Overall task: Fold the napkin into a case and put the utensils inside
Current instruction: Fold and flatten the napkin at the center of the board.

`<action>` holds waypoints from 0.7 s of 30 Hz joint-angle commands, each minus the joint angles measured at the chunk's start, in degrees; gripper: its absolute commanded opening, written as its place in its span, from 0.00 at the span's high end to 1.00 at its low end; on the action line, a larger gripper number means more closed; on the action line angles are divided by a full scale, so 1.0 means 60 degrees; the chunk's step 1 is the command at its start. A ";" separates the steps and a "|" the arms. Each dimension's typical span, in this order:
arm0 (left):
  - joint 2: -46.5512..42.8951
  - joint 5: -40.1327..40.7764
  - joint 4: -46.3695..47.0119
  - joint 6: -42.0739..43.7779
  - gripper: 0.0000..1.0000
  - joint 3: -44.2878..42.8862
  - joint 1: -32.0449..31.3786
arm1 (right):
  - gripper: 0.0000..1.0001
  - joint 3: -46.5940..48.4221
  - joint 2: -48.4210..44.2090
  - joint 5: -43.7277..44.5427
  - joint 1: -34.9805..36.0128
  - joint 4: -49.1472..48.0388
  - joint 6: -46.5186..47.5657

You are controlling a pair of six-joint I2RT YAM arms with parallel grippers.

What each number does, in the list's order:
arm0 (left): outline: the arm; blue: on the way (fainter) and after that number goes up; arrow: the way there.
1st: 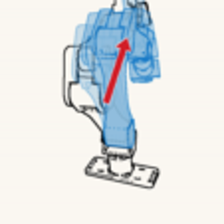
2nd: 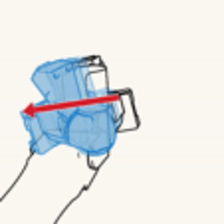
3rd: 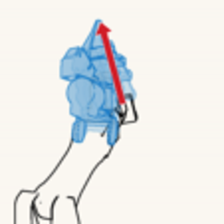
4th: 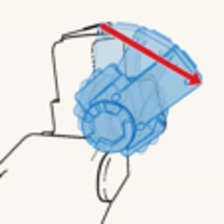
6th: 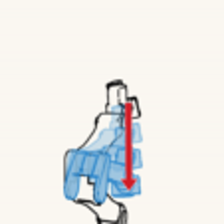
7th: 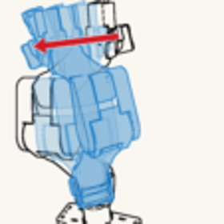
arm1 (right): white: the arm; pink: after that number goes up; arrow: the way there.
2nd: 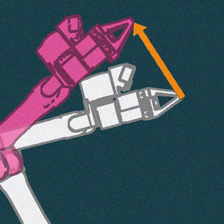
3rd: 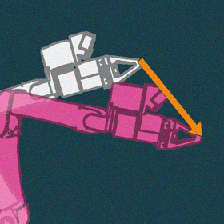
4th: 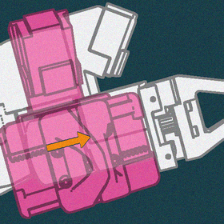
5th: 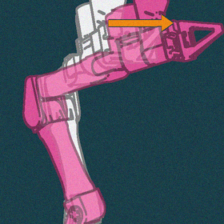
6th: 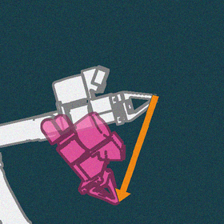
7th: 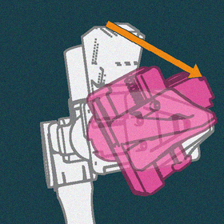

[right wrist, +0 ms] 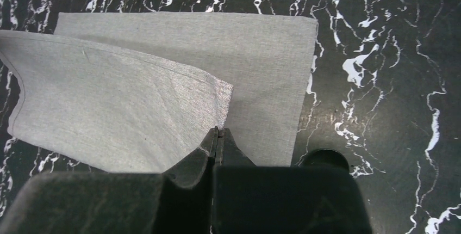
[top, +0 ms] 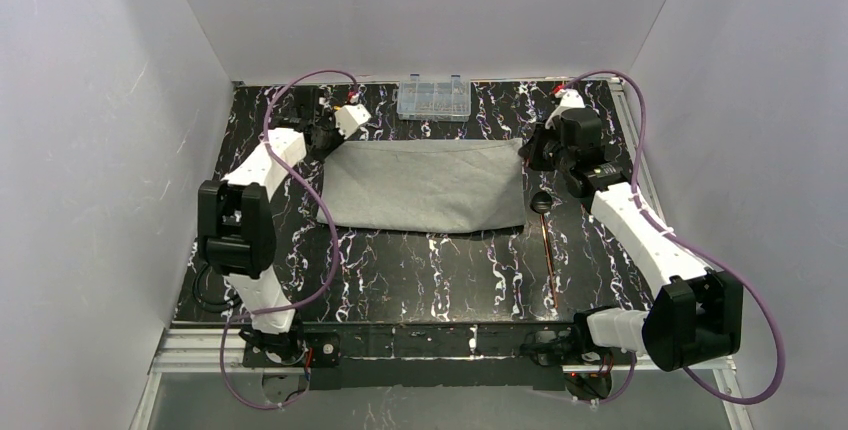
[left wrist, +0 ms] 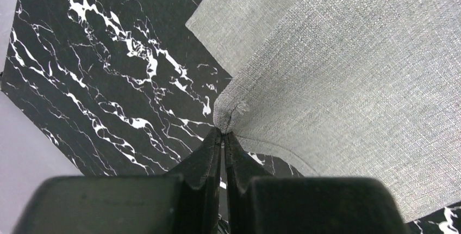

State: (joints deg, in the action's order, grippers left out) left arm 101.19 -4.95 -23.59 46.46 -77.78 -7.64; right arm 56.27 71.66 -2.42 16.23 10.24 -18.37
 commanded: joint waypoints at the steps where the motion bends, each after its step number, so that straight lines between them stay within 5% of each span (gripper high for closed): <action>1: 0.0180 0.0301 0.0368 0.0095 1.00 -0.0388 -0.0138 | 0.99 0.0412 0.0046 0.0682 -0.0081 -0.0452 0.0334; 21: 0.1210 0.1406 0.1375 0.0583 1.00 -0.0470 -0.0635 | 0.99 0.0736 0.1863 0.0463 -0.0247 -0.0900 0.0481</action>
State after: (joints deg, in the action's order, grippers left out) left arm 108.90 0.32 -16.62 49.10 -78.67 -10.39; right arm 58.00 83.20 0.12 15.07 7.90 -16.29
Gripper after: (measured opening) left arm 0.018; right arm 0.030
